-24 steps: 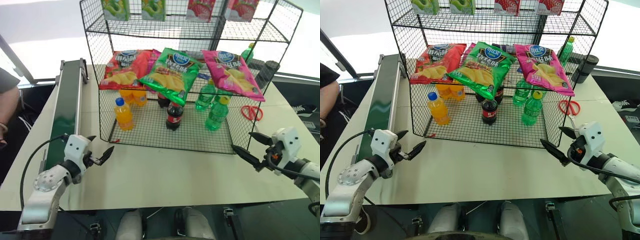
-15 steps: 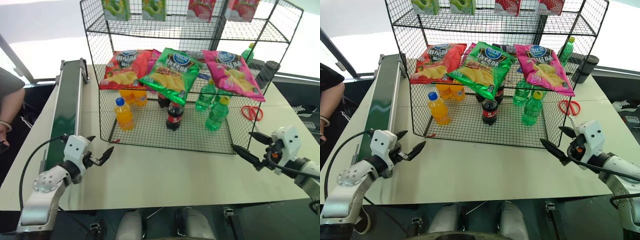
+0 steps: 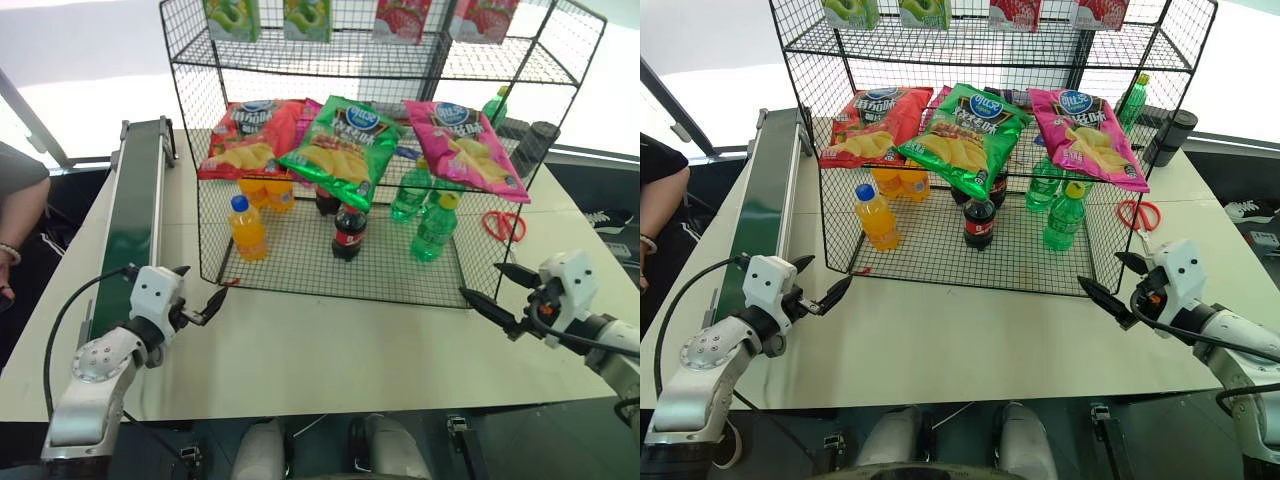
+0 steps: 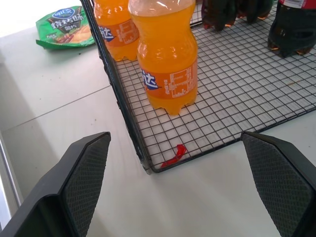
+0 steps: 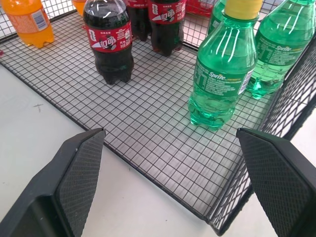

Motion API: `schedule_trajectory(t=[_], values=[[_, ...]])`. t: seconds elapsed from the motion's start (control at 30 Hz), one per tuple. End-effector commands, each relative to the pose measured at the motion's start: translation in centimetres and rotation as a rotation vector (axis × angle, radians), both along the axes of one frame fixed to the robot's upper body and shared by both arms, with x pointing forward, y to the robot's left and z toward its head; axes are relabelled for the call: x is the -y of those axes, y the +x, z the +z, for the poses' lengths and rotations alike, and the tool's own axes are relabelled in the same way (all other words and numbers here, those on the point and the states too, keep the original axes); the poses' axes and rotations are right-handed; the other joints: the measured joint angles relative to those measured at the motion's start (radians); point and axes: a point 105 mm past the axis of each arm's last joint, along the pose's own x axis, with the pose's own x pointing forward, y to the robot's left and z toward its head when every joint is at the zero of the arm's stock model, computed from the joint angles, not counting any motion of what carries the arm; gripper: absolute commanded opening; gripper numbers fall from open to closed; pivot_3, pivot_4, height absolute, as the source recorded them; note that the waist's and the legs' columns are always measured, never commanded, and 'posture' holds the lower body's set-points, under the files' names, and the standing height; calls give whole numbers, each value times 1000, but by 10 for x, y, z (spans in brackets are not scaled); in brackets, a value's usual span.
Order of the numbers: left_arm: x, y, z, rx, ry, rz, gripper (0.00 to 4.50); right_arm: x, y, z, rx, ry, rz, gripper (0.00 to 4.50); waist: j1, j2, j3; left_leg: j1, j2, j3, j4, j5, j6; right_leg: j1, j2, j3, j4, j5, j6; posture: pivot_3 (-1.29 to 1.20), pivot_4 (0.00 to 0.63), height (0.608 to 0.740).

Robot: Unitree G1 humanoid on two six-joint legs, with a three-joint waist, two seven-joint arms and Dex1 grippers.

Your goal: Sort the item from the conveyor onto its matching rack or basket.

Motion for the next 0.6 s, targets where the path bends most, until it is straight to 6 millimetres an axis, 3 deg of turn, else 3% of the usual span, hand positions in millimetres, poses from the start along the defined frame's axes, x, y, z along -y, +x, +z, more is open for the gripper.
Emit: schedule_trajectory(t=[0.03, 0.6], values=[[2, 1, 8, 41, 4, -2, 4500, -2, 2, 8, 46, -6, 13, 4426, 0, 0, 0, 0, 0, 0, 0, 0, 0, 0, 0, 0, 0, 0, 0, 0, 150, 736], [7, -2, 5, 35, -3, 3, 4500, -5, 4, 3, 51, -10, 25, 4426, 0, 0, 0, 0, 0, 0, 0, 0, 0, 0, 0, 0, 0, 0, 0, 0, 150, 736]])
